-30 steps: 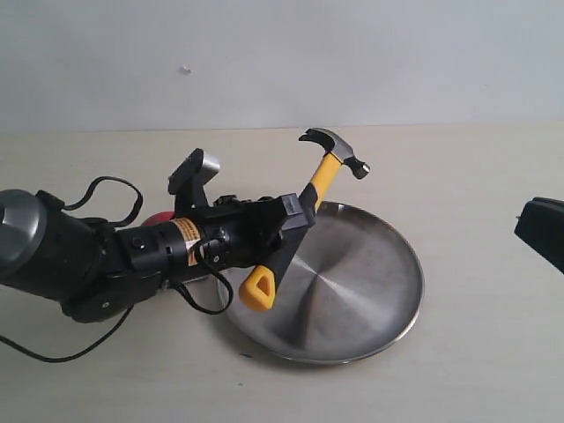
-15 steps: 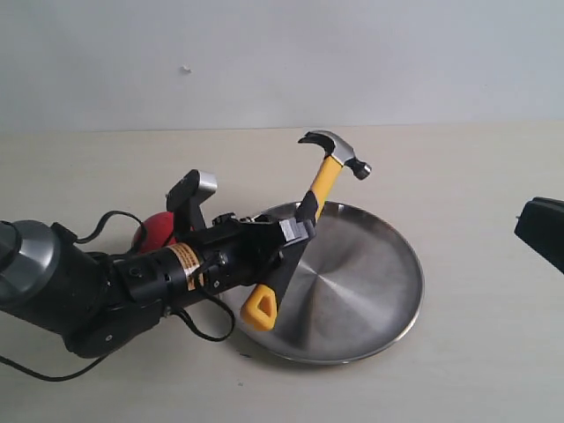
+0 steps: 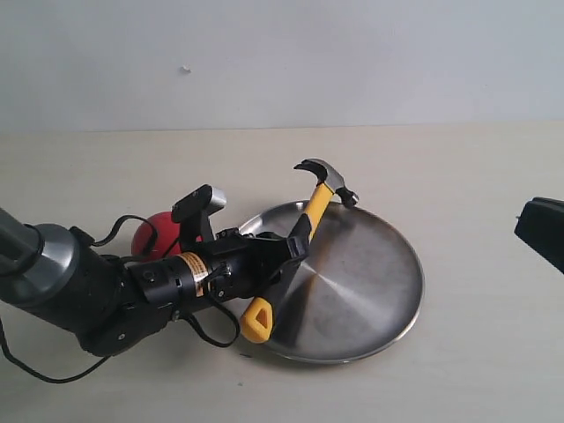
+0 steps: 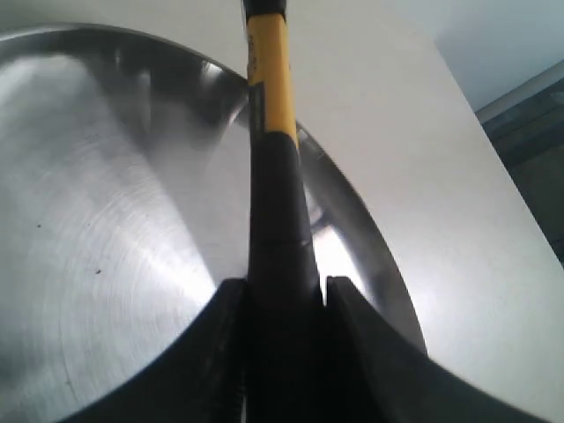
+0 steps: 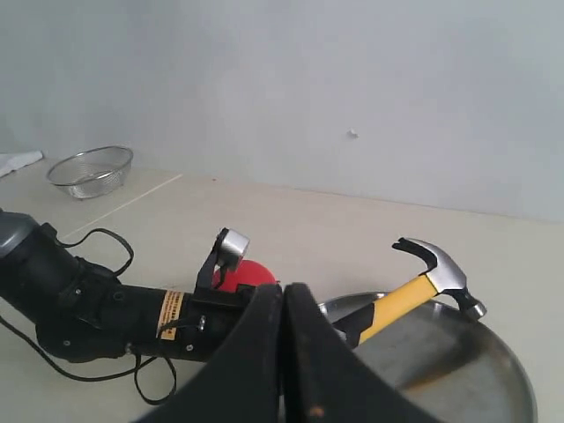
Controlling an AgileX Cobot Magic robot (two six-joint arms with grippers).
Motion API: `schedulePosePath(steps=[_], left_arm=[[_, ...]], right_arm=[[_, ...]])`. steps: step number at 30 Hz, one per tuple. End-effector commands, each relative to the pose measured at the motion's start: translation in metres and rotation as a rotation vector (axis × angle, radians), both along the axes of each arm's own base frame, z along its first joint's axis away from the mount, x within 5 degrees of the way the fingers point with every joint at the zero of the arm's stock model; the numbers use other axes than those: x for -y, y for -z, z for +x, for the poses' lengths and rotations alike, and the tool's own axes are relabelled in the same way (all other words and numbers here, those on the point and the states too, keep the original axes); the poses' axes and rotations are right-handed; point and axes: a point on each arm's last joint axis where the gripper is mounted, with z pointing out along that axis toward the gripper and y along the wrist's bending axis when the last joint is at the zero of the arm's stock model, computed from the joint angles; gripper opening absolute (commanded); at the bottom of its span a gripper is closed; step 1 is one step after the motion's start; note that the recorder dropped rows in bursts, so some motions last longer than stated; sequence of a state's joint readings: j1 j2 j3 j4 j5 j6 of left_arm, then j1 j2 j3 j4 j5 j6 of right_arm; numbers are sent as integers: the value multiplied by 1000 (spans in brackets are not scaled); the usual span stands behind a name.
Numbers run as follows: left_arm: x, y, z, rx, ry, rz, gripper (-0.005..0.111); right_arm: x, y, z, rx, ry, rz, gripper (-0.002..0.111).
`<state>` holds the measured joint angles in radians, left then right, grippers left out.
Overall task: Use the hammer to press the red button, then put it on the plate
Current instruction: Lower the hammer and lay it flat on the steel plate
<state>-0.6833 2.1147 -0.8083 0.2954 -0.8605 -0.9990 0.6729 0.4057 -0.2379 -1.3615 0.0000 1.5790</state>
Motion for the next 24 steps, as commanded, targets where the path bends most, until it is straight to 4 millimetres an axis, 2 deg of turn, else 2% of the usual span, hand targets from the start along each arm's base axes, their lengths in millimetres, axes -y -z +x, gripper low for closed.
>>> schedulePosePath(steps=[1, 8, 9, 15, 17, 24], left_arm=[[7, -12, 4, 73, 24, -54, 0], [6, -9, 3, -4, 2, -69, 1], [6, -8, 2, -14, 6, -62, 4], [6, -6, 1, -66, 4, -69, 46], [6, -6, 1, -67, 5, -70, 55], [7, -8, 1, -73, 3, -108, 57]], right_arm=[[-1, 1, 0, 0, -9, -7, 0], [-1, 1, 0, -1, -9, -6, 0], [-1, 1, 0, -1, -9, -6, 0], [-1, 1, 0, -1, -9, -6, 0], [-1, 1, 0, 2, -10, -9, 0], [-1, 1, 0, 1, -10, -8, 0]])
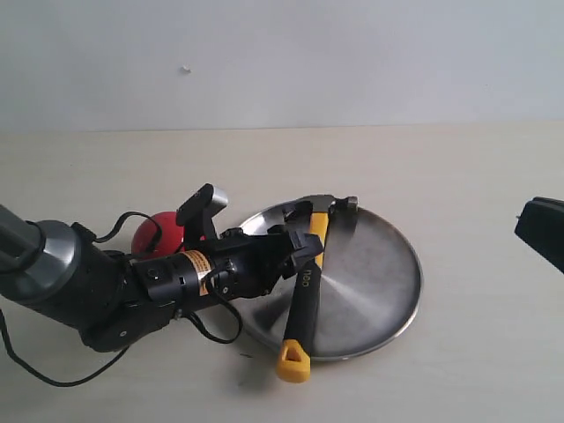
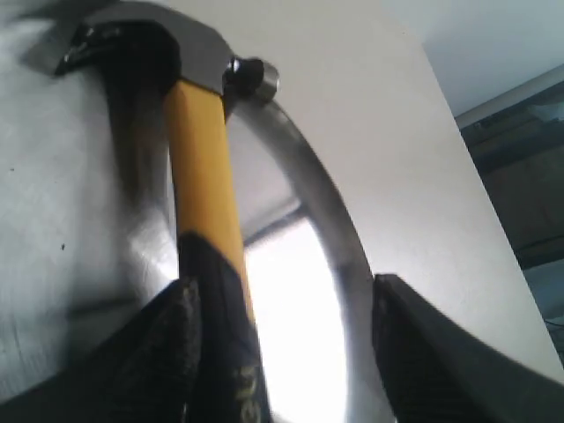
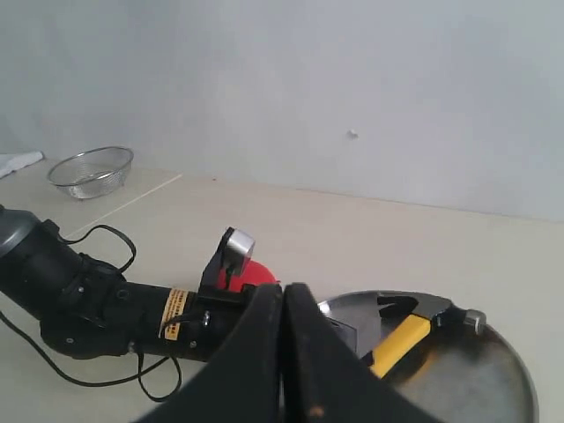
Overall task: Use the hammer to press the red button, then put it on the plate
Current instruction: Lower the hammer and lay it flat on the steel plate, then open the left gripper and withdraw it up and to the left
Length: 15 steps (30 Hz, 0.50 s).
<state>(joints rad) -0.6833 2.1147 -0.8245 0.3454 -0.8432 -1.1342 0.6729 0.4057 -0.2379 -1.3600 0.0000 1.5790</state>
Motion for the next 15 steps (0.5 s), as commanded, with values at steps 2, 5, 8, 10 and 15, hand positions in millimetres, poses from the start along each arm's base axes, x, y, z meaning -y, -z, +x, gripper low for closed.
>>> schedulePosePath(steps=[2, 5, 8, 10, 15], left_arm=[[5, -11, 0, 41, 23, -93, 57], [10, -24, -3, 103, 84, -185, 57], [13, -42, -7, 174, 148, -261, 54], [12, -53, -8, 204, 169, -275, 45], [2, -86, -8, 358, 268, -242, 4]], right_arm=[[-1, 1, 0, 2, -10, -9, 0], [-1, 1, 0, 2, -10, -9, 0], [-1, 1, 0, 2, -10, -9, 0], [-1, 1, 0, 2, -10, -9, 0], [-1, 1, 0, 2, -10, -9, 0]])
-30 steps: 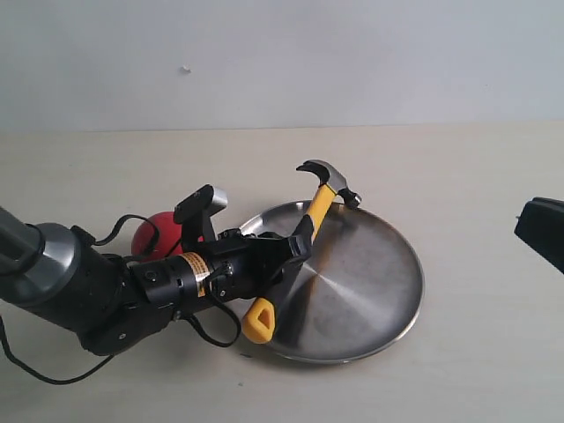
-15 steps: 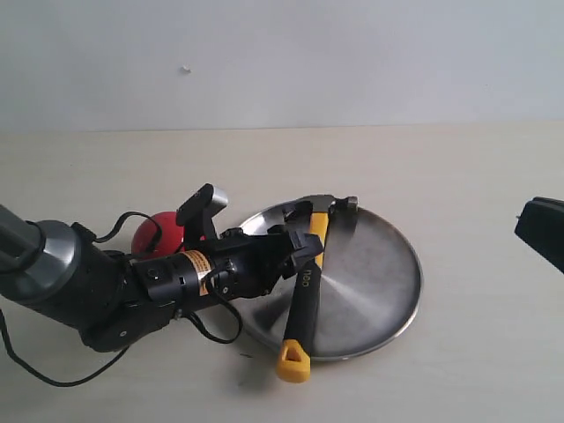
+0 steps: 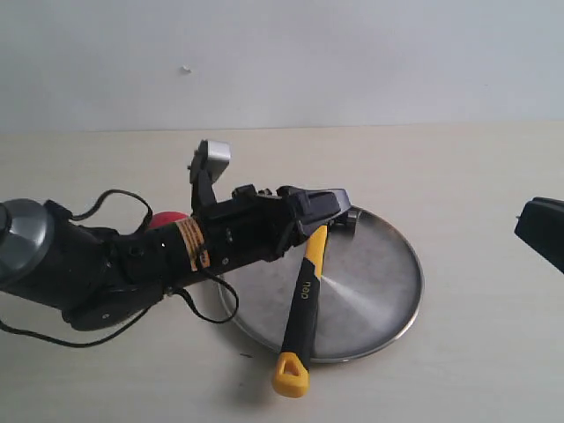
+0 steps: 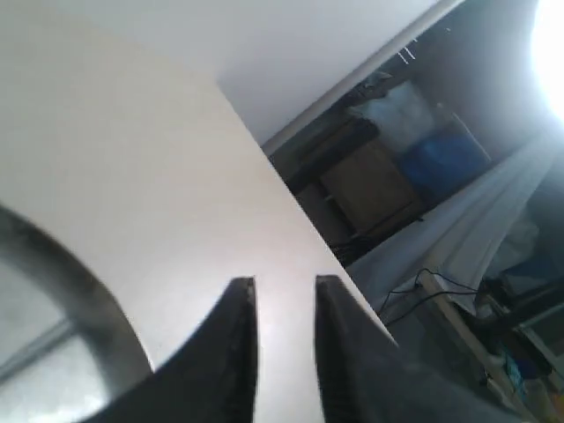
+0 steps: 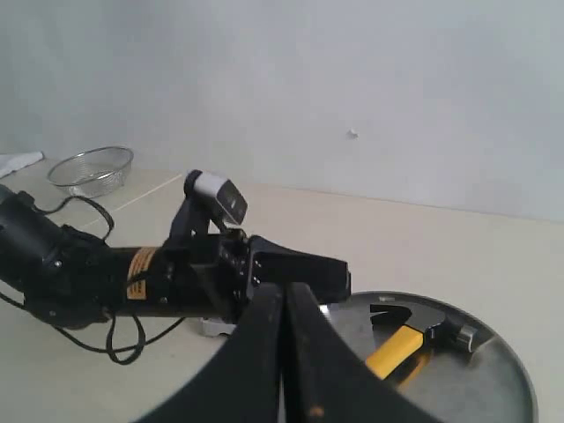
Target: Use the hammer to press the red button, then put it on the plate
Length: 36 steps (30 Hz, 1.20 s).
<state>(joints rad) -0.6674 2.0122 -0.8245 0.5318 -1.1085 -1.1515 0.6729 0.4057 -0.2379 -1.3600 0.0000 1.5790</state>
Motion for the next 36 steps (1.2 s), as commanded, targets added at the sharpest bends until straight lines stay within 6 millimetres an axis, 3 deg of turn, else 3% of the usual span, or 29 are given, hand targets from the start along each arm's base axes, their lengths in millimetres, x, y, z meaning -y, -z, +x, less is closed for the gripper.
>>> schedulePosePath(steps=[1, 4, 7, 13, 15, 25, 30, 36], left_arm=[[-10, -34, 1, 168, 68, 10, 0], [-22, -48, 3, 230, 87, 91, 0], [-37, -57, 7, 257, 48, 277, 0], [-81, -78, 10, 236, -215, 781, 0], [-101, -91, 2, 215, -308, 893, 0], [-148, -137, -85, 441, -350, 715, 0], [-189, -125, -115, 504, -526, 696, 0], [-199, -120, -132, 571, -573, 658, 0]], right_arm=[[-1, 1, 0, 2, -10, -9, 0], [-1, 1, 0, 2, -10, -9, 0], [-1, 1, 0, 2, -10, -9, 0], [-3, 1, -2, 3, -42, 1, 0], [-3, 1, -2, -7, -40, 13, 0], [-3, 1, -2, -7, -40, 13, 0], [-3, 1, -2, -10, -40, 17, 0], [-3, 1, -2, -11, -40, 19, 0]])
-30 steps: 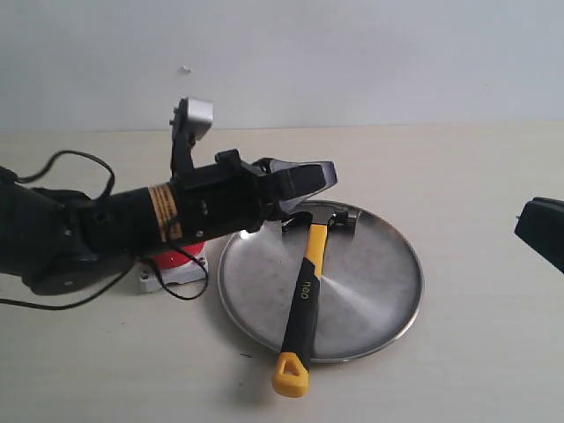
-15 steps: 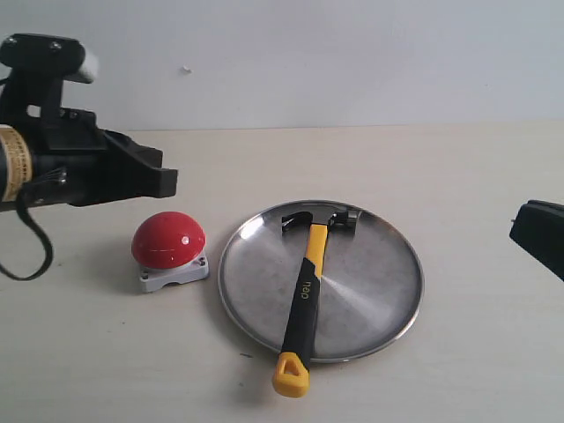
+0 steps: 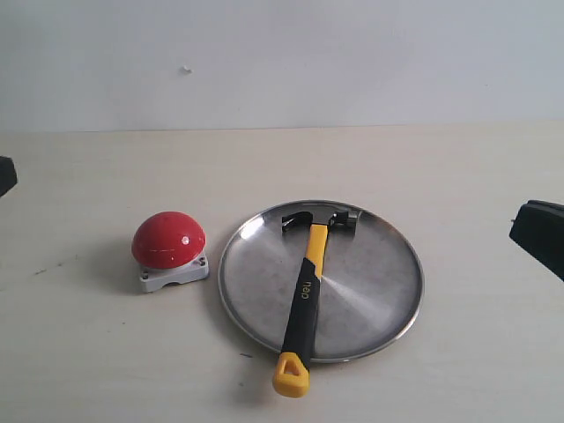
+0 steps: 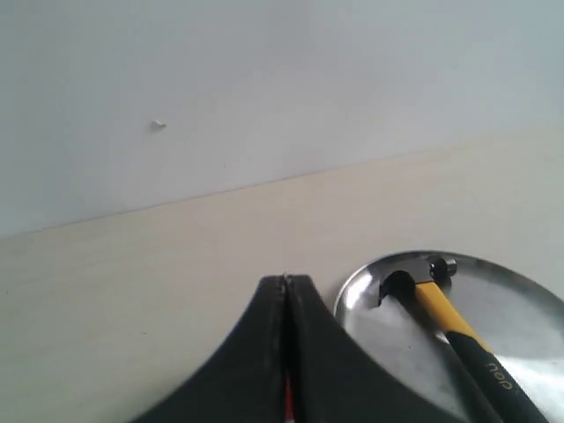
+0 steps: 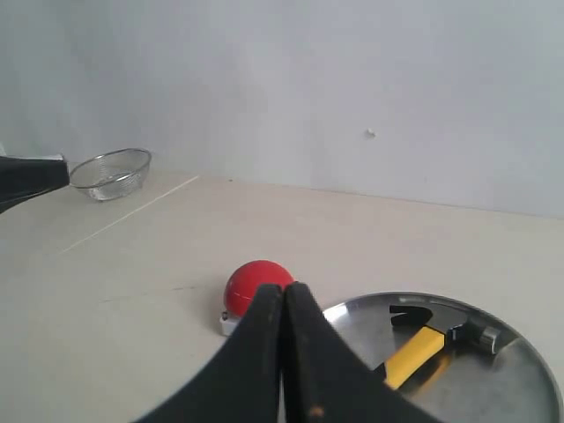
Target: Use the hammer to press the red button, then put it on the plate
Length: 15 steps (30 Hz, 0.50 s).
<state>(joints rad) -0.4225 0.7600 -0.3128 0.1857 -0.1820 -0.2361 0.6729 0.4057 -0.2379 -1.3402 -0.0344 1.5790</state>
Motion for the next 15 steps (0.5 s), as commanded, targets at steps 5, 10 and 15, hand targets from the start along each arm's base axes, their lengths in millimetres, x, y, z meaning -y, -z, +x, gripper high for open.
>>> schedulePosePath(steps=[5, 10, 15], left_arm=[[-6, -6, -11, 77, -9, -32, 0], [-30, 11, -18, 26, -176, -149, 0], [-56, 40, -33, 19, -378, -151, 0]], right_arm=[[-1, 1, 0, -1, -8, -5, 0], [-1, 1, 0, 0, -8, -6, 0], [-1, 1, 0, 0, -8, -6, 0]])
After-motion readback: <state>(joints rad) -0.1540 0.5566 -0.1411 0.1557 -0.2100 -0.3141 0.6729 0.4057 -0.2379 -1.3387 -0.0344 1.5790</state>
